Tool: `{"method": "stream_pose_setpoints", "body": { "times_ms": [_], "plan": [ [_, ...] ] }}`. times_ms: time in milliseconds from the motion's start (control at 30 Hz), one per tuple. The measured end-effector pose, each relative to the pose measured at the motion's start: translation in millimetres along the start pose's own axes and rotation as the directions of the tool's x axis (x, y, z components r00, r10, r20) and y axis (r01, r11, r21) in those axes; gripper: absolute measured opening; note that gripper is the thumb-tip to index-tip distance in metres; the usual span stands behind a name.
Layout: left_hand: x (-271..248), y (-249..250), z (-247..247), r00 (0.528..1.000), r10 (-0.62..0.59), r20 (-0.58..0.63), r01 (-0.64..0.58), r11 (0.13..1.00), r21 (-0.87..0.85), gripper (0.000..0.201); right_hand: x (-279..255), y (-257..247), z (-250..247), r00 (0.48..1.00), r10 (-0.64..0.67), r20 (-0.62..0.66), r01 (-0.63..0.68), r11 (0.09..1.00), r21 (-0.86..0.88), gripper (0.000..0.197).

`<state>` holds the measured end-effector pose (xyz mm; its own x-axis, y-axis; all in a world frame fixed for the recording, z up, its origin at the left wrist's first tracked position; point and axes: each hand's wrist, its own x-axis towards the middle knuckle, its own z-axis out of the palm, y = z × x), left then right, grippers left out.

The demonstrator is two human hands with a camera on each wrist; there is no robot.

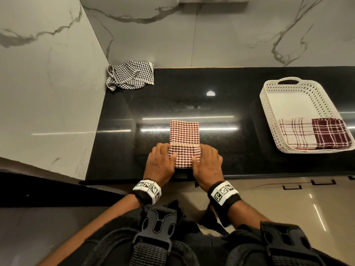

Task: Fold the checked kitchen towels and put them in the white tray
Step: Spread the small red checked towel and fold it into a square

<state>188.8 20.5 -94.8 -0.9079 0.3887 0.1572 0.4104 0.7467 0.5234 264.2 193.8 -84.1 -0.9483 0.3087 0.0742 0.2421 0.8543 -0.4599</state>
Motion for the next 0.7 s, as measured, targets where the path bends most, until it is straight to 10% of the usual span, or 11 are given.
{"method": "stream_pose_setpoints", "body": {
  "times_ms": [133,400,700],
  "plan": [
    [1.8,-17.3,15.3,0.864,0.443,0.237,-0.497,0.826,0.266,0.057,5.9,1.1,7.3,0.914,-0.201,0.354,0.262,0.956,-0.135,0.069],
    [15.7,-37.3,10.3,0.778,0.335,0.532,-0.549,0.774,0.317,0.099,14.7,24.9,10.0,0.814,-0.188,0.549,0.366,0.900,-0.235,0.110],
    [-39.7,-41.5,13.5,0.781,0.490,0.386,-0.578,0.801,0.153,0.089,-41.9,58.0,15.6,0.867,-0.404,0.292,0.441,0.895,-0.069,0.090]
  ]
}}
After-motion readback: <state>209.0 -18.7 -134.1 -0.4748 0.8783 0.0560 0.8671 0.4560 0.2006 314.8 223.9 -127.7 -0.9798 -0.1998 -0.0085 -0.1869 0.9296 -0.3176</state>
